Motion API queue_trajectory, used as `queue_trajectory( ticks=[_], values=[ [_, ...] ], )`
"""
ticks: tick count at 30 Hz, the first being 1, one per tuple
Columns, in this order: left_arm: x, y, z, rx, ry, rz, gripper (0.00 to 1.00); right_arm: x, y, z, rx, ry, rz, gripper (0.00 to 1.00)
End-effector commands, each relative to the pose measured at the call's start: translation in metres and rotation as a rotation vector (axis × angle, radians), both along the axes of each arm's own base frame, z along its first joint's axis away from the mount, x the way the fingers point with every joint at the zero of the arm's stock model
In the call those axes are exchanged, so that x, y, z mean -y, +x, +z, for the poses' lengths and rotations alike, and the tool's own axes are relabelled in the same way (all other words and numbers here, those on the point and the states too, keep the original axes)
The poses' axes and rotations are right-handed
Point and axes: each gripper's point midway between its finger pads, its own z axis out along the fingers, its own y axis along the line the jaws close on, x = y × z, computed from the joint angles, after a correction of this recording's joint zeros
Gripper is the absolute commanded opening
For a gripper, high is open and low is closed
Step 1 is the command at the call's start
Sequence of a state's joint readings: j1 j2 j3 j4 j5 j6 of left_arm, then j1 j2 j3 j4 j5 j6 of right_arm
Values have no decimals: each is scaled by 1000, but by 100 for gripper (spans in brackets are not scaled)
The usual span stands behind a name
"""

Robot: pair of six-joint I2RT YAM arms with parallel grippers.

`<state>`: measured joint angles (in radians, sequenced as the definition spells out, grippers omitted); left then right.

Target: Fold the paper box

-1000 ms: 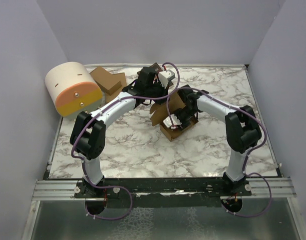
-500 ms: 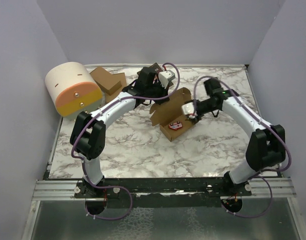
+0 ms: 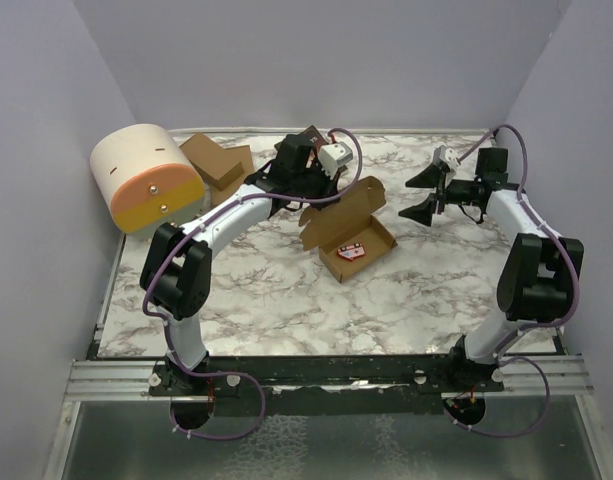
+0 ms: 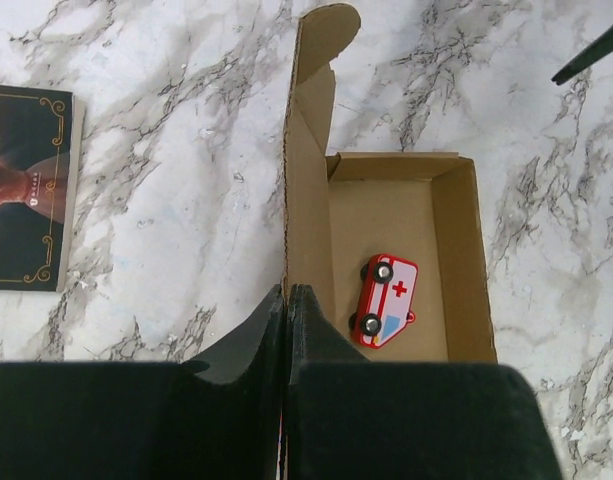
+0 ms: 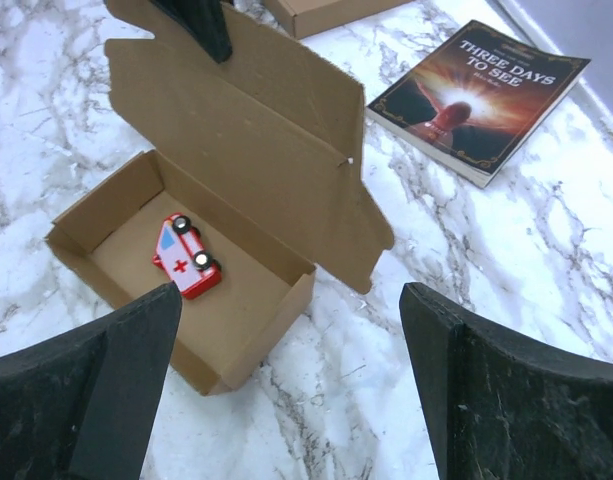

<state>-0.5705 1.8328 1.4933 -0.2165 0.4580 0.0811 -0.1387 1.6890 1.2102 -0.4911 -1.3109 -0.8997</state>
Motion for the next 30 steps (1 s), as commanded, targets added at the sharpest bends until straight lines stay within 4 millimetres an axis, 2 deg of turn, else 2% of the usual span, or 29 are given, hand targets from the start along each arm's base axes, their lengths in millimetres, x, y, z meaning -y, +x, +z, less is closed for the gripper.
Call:
queue_trajectory(
  ticks=[1, 4, 8, 12, 23, 27, 30],
  values=[
    [8, -8, 23, 82, -48, -95, 1, 2, 15, 7, 97, -7, -29, 92],
    [12, -11, 28, 109, -60, -144, 0, 2, 16, 1, 153, -21, -16, 94],
    [15, -13, 36, 154, -62, -206, 0, 2, 16, -4, 138, -14, 2, 100],
    [19, -18, 39, 176, -62, -272, 0, 1, 11, -5, 179, -16, 12, 100],
    [26, -23, 38, 175, -60, -335, 0, 0, 5, -15, 126, -6, 18, 100],
    [27, -23, 35, 170, -55, -341, 0, -2, 7, -17, 101, 12, 20, 93],
    [27, -22, 33, 168, -53, -341, 0, -5, 9, -21, 80, 13, 23, 80]
  ],
)
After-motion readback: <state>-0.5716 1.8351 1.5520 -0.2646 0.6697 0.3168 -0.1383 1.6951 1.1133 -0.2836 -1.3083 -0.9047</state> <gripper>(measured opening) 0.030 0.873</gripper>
